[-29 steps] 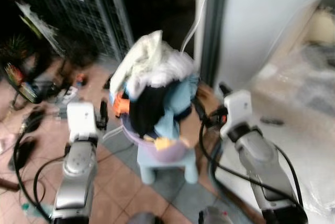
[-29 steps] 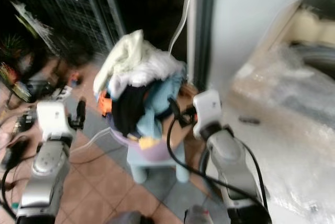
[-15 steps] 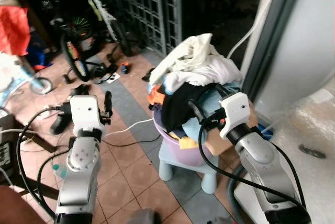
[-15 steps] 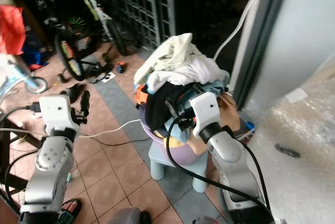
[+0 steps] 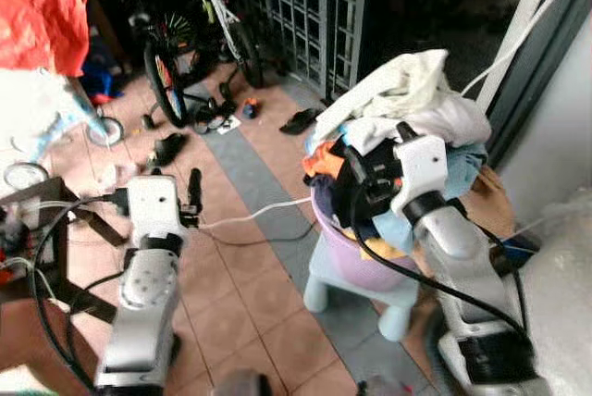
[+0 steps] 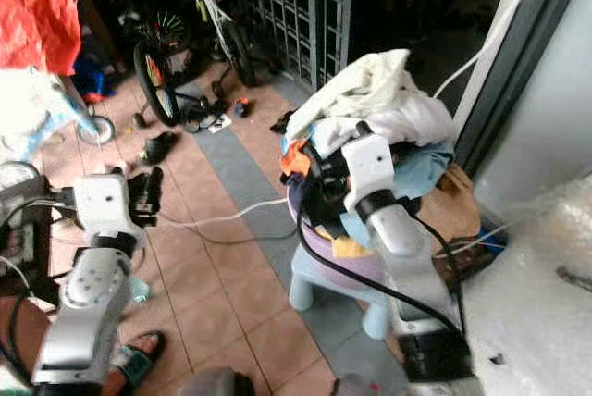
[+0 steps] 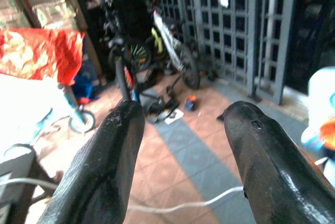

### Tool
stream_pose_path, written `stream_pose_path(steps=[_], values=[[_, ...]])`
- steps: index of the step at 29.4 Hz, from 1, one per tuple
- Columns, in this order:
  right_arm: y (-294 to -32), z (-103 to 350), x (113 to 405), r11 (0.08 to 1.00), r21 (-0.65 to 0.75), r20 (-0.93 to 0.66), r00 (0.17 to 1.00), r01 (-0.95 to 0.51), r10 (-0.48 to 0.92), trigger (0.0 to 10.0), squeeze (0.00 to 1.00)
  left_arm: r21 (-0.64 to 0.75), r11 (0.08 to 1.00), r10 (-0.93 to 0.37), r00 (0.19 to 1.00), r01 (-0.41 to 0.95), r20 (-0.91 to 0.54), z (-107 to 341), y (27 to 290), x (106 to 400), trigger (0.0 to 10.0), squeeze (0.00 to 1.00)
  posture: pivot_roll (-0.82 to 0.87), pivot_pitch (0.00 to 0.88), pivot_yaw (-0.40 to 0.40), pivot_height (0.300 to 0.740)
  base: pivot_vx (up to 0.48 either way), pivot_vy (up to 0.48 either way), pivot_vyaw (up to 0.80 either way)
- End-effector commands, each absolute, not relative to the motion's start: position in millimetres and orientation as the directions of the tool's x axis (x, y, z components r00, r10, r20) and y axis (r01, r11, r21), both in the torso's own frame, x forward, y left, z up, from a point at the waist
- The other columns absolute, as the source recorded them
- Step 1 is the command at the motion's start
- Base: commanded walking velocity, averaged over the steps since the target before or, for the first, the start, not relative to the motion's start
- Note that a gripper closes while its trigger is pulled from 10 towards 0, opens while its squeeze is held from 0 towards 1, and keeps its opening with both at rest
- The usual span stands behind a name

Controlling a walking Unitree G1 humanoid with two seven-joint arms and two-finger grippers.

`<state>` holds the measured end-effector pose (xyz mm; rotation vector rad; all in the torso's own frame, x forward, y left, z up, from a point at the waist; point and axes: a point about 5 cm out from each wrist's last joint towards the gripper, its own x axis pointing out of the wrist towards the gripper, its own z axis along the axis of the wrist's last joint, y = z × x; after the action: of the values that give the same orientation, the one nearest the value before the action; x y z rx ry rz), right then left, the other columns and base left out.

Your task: Clothes washing

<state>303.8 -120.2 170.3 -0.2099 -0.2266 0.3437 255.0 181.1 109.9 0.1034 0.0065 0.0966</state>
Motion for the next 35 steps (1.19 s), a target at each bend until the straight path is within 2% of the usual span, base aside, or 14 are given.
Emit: stream_pose_path(steps=[1,12,16,21,22,23,24,27,32,35], values=[[-121,183,307,0.922,-0.266,0.230,0.911,-0.280,0.343,10.0,0.00,0.101,0.991,0.087,0.996,-0.089,0.015,115,181,257,10.0,0.00,-0.03,0.062,0.074,0.740,0.431,0.000,0.00],[-130,187,323,0.931,-0.309,0.224,0.937,-0.193,0.269,10.0,0.00,0.070,0.995,0.077,0.997,-0.077,0.003,112,175,255,10.0,0.00,-0.03,0.061,0.069,0.740,0.436,0.000,0.00],[-129,188,334,0.920,-0.345,0.207,0.941,-0.185,0.267,10.0,0.00,0.069,0.994,0.081,0.997,-0.082,0.015,114,174,256,10.0,0.00,-0.03,0.049,0.074,0.740,0.000,0.000,0.00],[-137,188,351,0.904,-0.422,0.171,0.974,-0.067,0.151,10.0,0.00,0.080,0.994,0.075,0.997,-0.075,0.006,112,171,258,10.0,0.00,-0.03,0.048,0.071,0.740,0.000,0.000,0.00],[-139,188,353,0.907,-0.417,0.167,0.976,-0.056,0.137,4.5,0.00,0.082,0.994,0.074,0.997,-0.074,0.004,112,171,257,10.0,0.00,-0.02,0.048,0.069,0.740,0.000,0.000,0.00],[-140,188,354,0.908,-0.417,0.167,0.978,-0.047,0.128,1.6,0.00,0.081,0.994,0.073,0.997,-0.073,0.004,112,171,257,10.0,0.00,-0.02,0.048,0.069,0.740,0.000,0.000,0.00],[-142,188,355,0.900,-0.433,0.155,0.980,-0.045,0.124,0.0,0.00,0.081,0.994,0.073,0.997,-0.073,0.003,111,171,257,10.0,0.00,-0.02,0.046,0.066,0.740,0.000,0.000,0.00],[-147,181,353,0.898,-0.436,0.105,0.987,-0.063,0.121,0.0,0.00,0.081,0.994,0.080,0.997,-0.079,-0.006,109,172,254,10.0,0.00,-0.02,0.048,0.062,0.740,0.000,0.000,0.00],[-155,150,342,0.884,-0.427,-0.097,0.981,-0.191,0.166,0.0,0.00,0.077,0.994,0.073,0.997,-0.072,-0.017,107,170,254,10.0,0.00,-0.03,0.052,0.062,0.740,0.000,0.000,0.00],[-157,143,340,0.895,-0.396,-0.131,0.977,-0.206,0.167,0.0,0.00,0.076,0.995,0.073,0.997,-0.071,-0.017,107,169,255,10.0,0.00,-0.04,0.052,0.062,0.740,0.000,0.000,0.00]])
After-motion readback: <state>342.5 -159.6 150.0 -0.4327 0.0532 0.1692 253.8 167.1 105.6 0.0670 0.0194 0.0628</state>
